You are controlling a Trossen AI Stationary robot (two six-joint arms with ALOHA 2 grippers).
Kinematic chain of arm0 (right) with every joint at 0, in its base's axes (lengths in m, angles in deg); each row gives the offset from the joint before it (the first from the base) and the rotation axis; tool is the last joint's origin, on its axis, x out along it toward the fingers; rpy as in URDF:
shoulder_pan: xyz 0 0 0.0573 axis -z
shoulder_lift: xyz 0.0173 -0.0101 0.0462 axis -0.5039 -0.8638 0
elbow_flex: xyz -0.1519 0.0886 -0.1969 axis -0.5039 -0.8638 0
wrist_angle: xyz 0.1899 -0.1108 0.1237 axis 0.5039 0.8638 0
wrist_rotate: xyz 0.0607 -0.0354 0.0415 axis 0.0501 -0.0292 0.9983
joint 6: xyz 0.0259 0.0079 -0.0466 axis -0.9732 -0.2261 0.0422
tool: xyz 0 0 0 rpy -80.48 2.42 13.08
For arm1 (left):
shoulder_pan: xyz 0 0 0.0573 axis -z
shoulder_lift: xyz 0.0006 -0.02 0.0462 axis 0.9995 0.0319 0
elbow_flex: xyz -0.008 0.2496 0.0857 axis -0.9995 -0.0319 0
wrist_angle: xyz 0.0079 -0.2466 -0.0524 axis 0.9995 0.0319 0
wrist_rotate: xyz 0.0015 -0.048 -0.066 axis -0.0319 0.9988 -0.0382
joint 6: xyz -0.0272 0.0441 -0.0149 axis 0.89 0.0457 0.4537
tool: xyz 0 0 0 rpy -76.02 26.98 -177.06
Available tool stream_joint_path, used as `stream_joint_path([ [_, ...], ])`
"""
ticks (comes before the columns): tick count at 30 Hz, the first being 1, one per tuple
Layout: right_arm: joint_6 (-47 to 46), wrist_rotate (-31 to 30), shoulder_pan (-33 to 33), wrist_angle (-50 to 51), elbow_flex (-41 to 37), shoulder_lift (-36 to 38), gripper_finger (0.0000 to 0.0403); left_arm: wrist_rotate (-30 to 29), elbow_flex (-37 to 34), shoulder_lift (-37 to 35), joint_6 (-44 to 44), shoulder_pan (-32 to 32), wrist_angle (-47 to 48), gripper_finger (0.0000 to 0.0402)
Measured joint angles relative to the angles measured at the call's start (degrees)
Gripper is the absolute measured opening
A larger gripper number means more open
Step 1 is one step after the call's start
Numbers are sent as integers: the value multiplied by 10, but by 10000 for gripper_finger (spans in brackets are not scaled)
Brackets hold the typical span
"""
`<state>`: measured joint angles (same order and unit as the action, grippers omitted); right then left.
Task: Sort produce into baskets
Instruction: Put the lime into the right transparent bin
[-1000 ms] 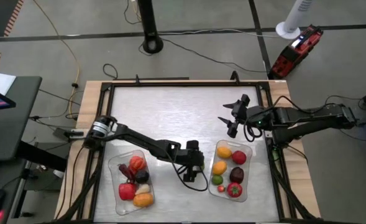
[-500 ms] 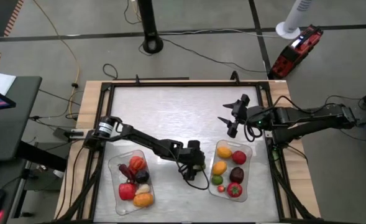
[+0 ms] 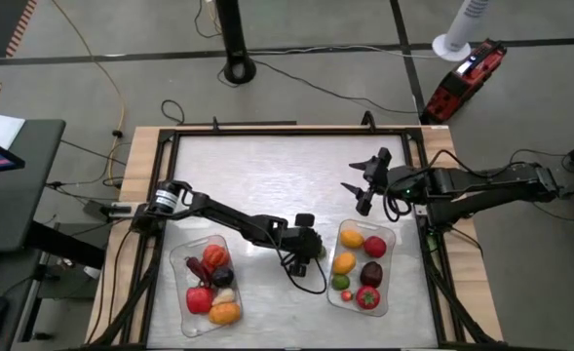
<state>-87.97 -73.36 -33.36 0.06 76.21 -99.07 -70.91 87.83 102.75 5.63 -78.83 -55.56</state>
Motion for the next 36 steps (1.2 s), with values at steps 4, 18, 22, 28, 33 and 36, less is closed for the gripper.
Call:
stream_joint_path([
  [4, -19, 0, -21, -1, 0, -5, 301, -22, 0, -22, -13, -10, 34, 165],
  [18, -49, -76, -91, 32, 35, -14, 301, -25, 5, -79, -65, -18, -8, 165],
  [22, -64, -77, -85, 54, 35, -14, 301, 9, 11, -79, -48, -13, -65, 165],
  [28, -64, -77, -80, 62, 35, -14, 301, 43, 11, -71, -53, 1, -168, 165],
  [33, -54, -77, -80, 53, 35, -14, 301, 49, 21, -29, -28, 3, -216, 165],
  [36, -49, -77, -80, 55, 35, -14, 301, 45, 39, -5, -26, 3, -219, 167],
])
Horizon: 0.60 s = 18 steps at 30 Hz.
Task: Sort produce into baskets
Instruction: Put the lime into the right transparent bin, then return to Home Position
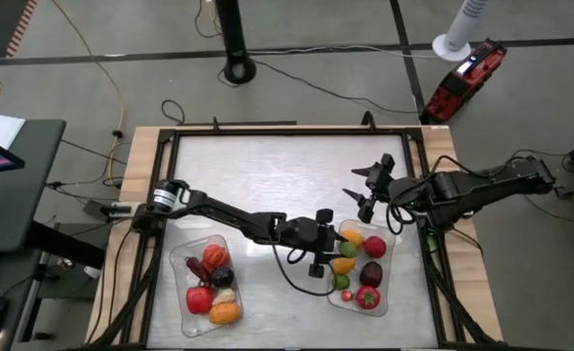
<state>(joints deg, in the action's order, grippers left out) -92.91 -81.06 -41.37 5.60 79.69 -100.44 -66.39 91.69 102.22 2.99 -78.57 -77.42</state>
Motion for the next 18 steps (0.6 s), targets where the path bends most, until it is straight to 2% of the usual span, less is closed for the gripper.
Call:
stream_joint_path([
  [3, 5, 0, 0, 1, 0, 0, 301, -3, 11, 9, 0, 0, 14, 189],
  [7, 10, 0, 0, 2, 0, 0, 301, -11, 13, 6, -4, 0, 22, 249],
  [11, 15, 0, 0, 9, 0, 1, 301, -23, 13, -22, -19, -1, 84, 300],
  [14, 18, 0, -7, 5, -12, 13, 301, -47, 1, -49, -27, -4, 117, 307],
  [18, 28, 3, -4, -28, -57, 63, 301, -66, -58, -102, -23, -12, 108, 289],
])
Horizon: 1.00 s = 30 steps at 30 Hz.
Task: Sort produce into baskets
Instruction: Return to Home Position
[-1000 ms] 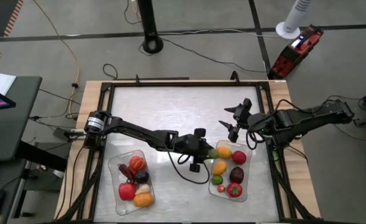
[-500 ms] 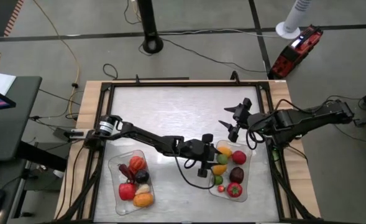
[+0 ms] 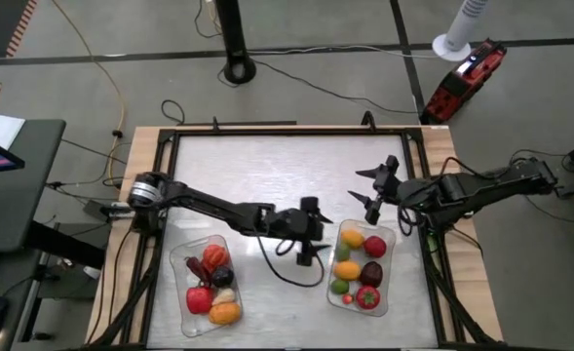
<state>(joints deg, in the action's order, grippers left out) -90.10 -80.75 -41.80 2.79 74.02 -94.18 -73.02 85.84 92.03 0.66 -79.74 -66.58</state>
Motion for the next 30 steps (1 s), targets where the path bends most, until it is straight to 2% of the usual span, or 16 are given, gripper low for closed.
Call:
stream_joint_path([
  [9, 24, 87, 41, -90, -99, 131, 301, -9, -215, -173, 17, -47, -146, 247],
  [15, 28, 214, 117, -160, -170, 190, 301, -7, -337, -263, 33, -73, -254, 232],
  [21, 1, 322, 217, -209, -226, 215, 301, -44, -435, -344, 38, -79, -324, 226],
  [26, -2, 334, 272, -201, -238, 236, 301, -68, -509, -436, 75, -82, -323, 225],
  [30, -2, 333, 281, -186, -237, 275, 301, -72, -567, -515, 86, -82, -308, 225],
])
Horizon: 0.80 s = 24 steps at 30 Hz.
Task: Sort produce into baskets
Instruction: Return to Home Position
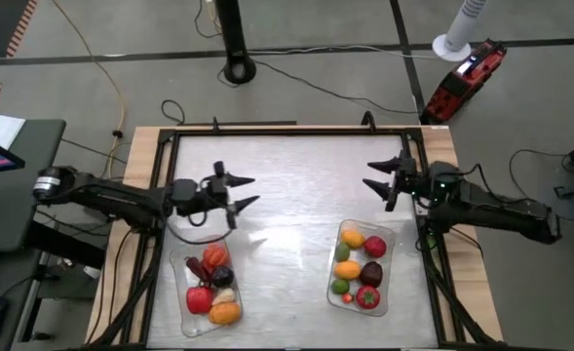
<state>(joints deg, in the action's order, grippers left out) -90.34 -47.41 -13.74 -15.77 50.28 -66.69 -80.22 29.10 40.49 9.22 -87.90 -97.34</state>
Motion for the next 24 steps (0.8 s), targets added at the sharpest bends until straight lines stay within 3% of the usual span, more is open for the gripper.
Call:
stream_joint_path([
  [12, -20, -38, 0, 40, -75, 182, 301, -30, -97, -210, 9, 2, 124, 225],
  [24, -25, -35, -38, 41, -85, 183, 301, -37, -181, -423, 51, 14, 242, 225],
])
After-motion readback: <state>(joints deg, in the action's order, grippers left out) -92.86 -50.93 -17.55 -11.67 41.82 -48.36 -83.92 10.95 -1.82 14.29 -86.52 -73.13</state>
